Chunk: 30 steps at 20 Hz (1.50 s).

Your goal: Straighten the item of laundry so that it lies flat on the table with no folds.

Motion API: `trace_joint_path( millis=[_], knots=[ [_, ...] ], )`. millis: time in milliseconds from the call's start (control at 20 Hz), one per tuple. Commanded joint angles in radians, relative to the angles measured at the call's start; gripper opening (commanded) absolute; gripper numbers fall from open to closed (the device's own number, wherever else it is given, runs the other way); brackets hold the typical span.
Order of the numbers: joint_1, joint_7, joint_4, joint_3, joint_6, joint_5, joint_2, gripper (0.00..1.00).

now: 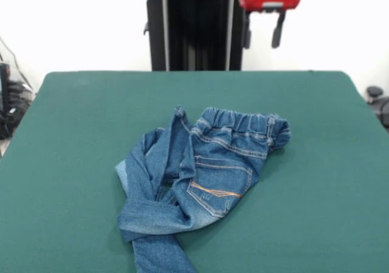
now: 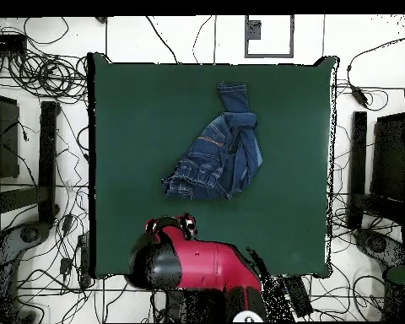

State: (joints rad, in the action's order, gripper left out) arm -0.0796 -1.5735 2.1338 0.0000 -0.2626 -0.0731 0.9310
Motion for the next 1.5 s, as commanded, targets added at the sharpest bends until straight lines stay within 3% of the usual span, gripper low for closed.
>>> trace_joint_path(
  millis=[50,300,750,1200,1500],
  knots=[
    [-0.065,0.007,-0.085,0.117,0.035,-0.106,-0.128,1.00],
    [-0.121,0.062,-0.118,0.174,0.018,-0.195,-0.133,1.00],
    [-0.137,0.006,-0.215,0.217,0.083,-0.300,-0.191,1.00],
    [-0.167,0.033,-0.332,0.244,0.070,-0.393,-0.268,1.00],
    [-0.189,0.028,-0.349,0.247,0.102,-0.477,-0.327,1.00]
  ],
)
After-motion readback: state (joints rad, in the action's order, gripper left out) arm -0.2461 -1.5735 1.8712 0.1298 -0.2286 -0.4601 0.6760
